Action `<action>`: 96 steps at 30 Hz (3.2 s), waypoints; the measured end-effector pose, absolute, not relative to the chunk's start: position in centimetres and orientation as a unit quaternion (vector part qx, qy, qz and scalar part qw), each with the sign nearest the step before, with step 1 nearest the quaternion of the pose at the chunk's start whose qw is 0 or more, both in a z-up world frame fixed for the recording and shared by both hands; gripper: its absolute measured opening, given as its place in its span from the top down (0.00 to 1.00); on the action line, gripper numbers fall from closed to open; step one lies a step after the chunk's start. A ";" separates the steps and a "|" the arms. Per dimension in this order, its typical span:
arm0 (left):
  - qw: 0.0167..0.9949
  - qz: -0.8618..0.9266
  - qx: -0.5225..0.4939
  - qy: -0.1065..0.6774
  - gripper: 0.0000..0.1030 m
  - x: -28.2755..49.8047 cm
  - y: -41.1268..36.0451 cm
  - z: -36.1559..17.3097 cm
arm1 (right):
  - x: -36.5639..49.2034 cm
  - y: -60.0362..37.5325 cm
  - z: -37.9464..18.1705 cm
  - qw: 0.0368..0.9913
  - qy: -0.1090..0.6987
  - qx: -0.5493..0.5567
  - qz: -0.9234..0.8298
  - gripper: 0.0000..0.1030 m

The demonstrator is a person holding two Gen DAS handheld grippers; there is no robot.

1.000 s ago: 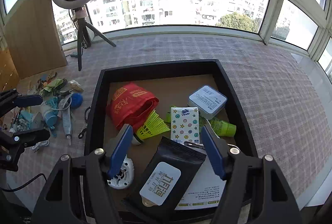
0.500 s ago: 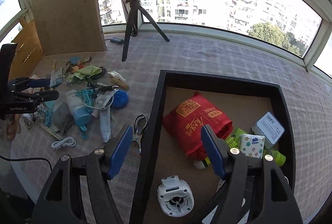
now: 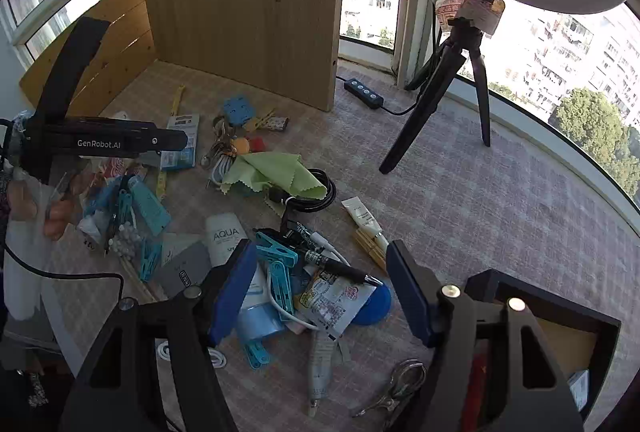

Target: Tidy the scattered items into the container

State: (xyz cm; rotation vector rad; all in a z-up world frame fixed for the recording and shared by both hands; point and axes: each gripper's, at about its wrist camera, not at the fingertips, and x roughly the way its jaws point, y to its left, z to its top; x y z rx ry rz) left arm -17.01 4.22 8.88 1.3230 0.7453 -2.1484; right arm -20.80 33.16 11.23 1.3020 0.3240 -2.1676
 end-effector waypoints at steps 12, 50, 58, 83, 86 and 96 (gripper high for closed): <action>0.265 -0.742 0.509 0.347 0.27 -19.8 -0.6 4.8 | -26.5 23.5 5.8 0.354 0.221 0.508 -0.754 0.36; 0.238 -0.775 0.487 0.325 0.81 -17.4 2.4 8.6 | -26.5 31.8 13.8 0.329 0.031 0.464 -0.822 0.98; 0.181 -0.807 0.475 0.300 0.81 -19.9 8.2 11.9 | -24.2 39.0 16.7 0.261 0.010 0.443 -0.858 0.98; -0.073 -0.833 0.519 0.179 0.80 -32.9 39.5 15.2 | -14.0 66.8 16.9 -0.014 -0.081 0.447 -0.891 0.88; -0.073 -0.835 0.523 0.156 0.42 -33.1 41.7 15.3 | -13.3 67.1 16.7 -0.029 -0.078 0.442 -0.893 0.47; -0.039 -0.842 0.514 0.156 0.42 -31.3 40.8 15.1 | -12.6 65.8 16.6 -0.009 -0.076 0.431 -0.899 0.47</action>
